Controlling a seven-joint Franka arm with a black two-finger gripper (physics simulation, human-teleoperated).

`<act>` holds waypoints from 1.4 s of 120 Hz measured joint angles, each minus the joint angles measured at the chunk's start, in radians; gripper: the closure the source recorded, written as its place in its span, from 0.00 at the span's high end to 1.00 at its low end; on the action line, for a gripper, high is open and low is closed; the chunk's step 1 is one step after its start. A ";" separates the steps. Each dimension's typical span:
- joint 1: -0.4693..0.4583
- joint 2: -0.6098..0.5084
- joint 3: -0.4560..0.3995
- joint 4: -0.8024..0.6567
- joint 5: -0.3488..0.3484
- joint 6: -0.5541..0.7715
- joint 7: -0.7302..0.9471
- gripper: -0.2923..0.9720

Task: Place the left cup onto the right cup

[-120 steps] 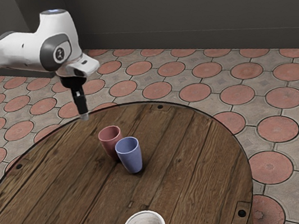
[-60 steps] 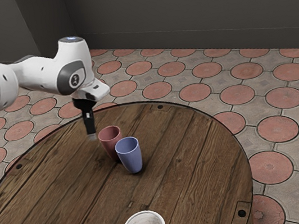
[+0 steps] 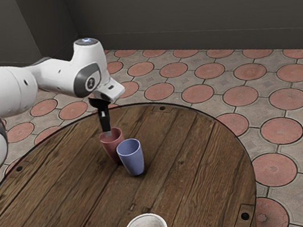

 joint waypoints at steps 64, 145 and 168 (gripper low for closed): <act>-0.018 0.053 0.000 0.000 -0.061 0.043 -0.002 0.23; 0.001 -0.157 0.002 -0.054 -0.076 -0.047 -0.048 0.15; -0.044 -0.188 0.001 -0.047 -0.082 -0.087 -0.059 0.15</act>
